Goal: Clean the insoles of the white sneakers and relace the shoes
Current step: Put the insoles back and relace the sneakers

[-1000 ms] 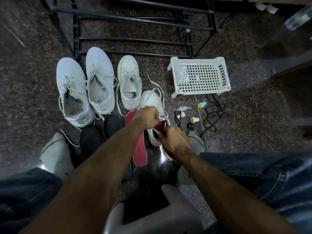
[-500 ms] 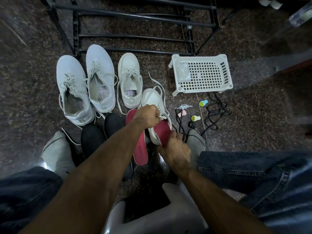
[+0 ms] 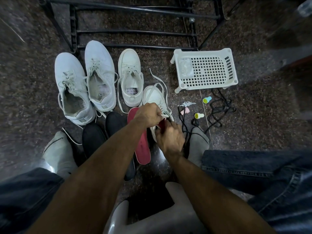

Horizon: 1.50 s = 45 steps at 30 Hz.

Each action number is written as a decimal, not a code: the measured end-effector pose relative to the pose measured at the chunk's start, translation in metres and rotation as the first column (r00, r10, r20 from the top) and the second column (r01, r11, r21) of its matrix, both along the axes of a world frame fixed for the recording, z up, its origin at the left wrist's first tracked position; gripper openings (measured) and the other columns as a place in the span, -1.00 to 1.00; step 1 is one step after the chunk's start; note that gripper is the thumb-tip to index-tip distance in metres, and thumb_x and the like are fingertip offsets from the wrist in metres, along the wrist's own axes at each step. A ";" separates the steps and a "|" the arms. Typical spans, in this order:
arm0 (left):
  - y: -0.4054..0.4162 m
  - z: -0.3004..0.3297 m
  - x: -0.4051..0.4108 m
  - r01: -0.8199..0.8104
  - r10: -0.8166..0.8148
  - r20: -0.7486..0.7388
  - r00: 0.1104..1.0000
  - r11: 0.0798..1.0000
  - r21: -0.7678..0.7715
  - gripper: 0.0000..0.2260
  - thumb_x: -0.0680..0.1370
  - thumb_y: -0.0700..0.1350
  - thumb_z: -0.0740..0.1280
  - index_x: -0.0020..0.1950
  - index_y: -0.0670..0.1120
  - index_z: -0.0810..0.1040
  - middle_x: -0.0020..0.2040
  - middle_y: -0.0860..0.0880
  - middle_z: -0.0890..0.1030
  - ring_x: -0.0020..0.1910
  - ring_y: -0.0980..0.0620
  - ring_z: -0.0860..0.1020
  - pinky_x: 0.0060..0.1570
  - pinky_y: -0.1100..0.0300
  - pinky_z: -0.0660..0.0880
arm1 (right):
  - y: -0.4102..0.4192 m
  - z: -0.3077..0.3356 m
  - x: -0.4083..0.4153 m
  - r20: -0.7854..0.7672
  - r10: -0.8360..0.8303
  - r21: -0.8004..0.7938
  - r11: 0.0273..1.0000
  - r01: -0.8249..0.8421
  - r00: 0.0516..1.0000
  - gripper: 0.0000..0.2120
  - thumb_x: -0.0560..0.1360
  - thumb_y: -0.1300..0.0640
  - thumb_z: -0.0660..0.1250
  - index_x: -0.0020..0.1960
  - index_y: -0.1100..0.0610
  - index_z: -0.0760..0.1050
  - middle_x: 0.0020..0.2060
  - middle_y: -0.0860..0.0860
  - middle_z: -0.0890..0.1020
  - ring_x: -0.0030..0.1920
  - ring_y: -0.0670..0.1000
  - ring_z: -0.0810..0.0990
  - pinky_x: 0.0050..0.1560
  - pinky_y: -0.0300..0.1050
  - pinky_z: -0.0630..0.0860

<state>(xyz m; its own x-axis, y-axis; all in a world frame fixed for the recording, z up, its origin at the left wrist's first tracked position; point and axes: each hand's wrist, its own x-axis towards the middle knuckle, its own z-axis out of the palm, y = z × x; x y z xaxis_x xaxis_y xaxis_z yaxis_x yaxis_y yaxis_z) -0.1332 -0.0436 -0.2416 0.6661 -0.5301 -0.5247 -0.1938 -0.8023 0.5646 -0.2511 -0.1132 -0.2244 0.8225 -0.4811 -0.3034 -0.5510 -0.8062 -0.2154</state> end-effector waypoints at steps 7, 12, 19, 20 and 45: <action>-0.001 -0.004 0.001 -0.020 0.020 -0.001 1.000 1.000 -0.014 -0.79 0.43 -0.07 0.36 -0.41 -0.04 0.52 -0.19 -0.03 0.66 -0.17 -0.08 0.58 -0.24 0.18 0.37 | 0.002 -0.014 0.019 0.059 -0.035 -0.111 0.993 0.041 0.998 -0.85 0.40 0.05 0.41 -0.22 0.13 0.59 -0.29 0.07 0.65 -0.12 0.13 0.59 -0.22 -0.08 0.49; 0.001 -0.005 0.001 -0.011 0.010 -0.021 1.000 1.000 -0.027 -0.82 0.43 -0.08 0.37 -0.35 -0.09 0.57 -0.20 -0.01 0.66 -0.19 -0.05 0.59 -0.23 0.15 0.47 | -0.003 -0.009 0.008 0.018 0.002 -0.024 1.000 -0.001 1.000 -0.76 0.54 -0.03 0.27 0.09 0.11 0.50 0.01 0.07 0.61 0.10 0.14 0.48 -0.04 0.04 0.47; 0.002 -0.004 0.000 -0.012 0.012 -0.016 1.000 1.000 -0.028 -0.77 0.48 -0.05 0.40 -0.39 -0.01 0.55 -0.19 0.02 0.67 -0.19 0.00 0.59 -0.23 0.17 0.44 | -0.021 0.008 -0.014 0.024 -0.468 0.383 0.821 0.424 0.884 -0.72 0.47 0.25 0.34 0.17 0.09 0.54 -0.07 0.10 0.69 -0.03 0.15 0.64 -0.05 -0.05 0.56; 0.002 -0.003 -0.001 -0.015 0.015 -0.011 1.000 1.000 -0.026 -0.74 0.48 -0.04 0.40 -0.41 0.01 0.52 -0.19 0.02 0.67 -0.20 0.00 0.59 -0.24 0.19 0.40 | -0.023 0.008 -0.012 0.000 -0.518 0.410 0.780 0.473 0.855 -0.75 0.46 0.26 0.36 0.12 0.09 0.57 -0.10 0.10 0.69 -0.05 0.15 0.65 -0.04 -0.03 0.58; 0.000 -0.008 -0.003 -0.022 0.022 0.005 1.000 0.999 -0.037 -0.90 0.47 -0.06 0.40 -0.07 -0.02 0.70 -0.01 0.02 0.69 -0.02 -0.04 0.62 -0.02 0.09 0.55 | -0.034 0.024 -0.020 -0.340 0.596 0.078 0.789 -0.609 0.728 -0.49 0.42 0.13 0.29 0.36 0.11 0.36 0.25 0.02 0.44 0.30 0.08 0.35 0.17 0.06 0.39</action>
